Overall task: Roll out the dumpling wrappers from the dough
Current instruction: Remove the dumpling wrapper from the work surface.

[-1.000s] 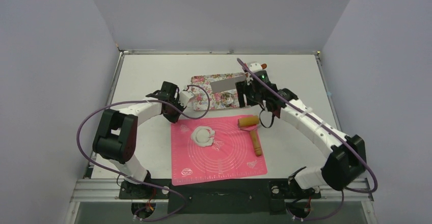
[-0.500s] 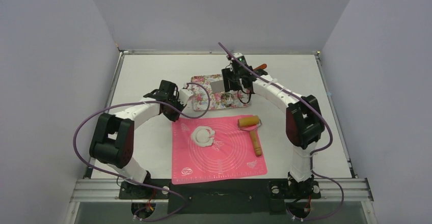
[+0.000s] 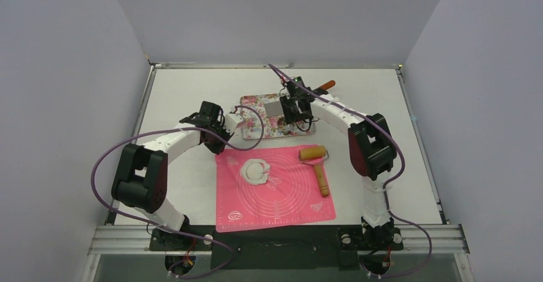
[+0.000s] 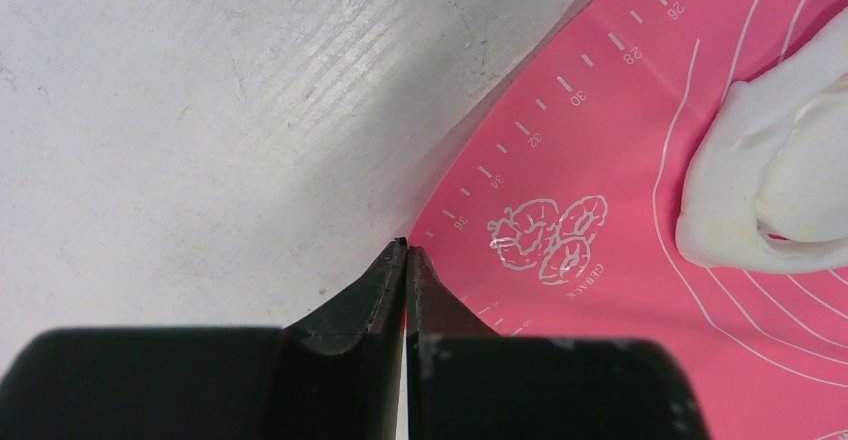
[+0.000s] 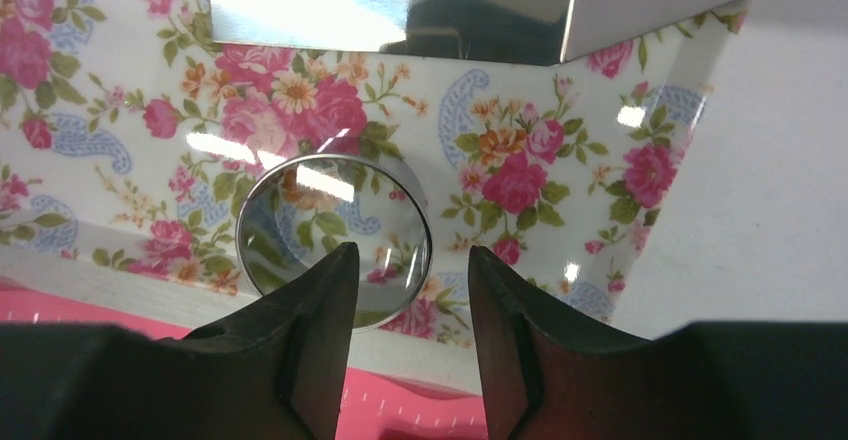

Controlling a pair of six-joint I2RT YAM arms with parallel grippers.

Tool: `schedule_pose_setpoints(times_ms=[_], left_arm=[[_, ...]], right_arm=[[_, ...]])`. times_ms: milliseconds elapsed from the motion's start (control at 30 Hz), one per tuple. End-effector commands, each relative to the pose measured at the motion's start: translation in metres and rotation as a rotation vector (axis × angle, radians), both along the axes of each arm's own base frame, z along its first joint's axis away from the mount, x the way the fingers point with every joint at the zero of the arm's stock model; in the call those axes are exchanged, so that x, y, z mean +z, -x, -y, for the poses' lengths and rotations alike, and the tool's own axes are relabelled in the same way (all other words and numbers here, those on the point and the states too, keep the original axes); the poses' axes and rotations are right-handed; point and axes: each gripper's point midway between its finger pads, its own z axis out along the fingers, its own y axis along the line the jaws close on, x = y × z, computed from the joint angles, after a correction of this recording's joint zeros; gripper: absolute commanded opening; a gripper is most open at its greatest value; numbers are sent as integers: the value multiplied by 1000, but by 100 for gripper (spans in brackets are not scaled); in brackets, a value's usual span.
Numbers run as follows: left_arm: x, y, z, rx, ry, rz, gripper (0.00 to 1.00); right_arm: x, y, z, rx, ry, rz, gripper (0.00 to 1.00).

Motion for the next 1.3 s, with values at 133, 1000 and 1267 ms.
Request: schedule_pose_setpoints(times_ms=[133,1000,1267], left_arm=[[15,-1,1,-14,23,21,0],[33,-5,-4,43,45,105,0],[45,-9,-13,102,125,122,33]], right_arm=[[-14,-17,-8,5,49,3,32],[82,108,-13,274,229,314,0],[69,142,-49,369,75,389,0]])
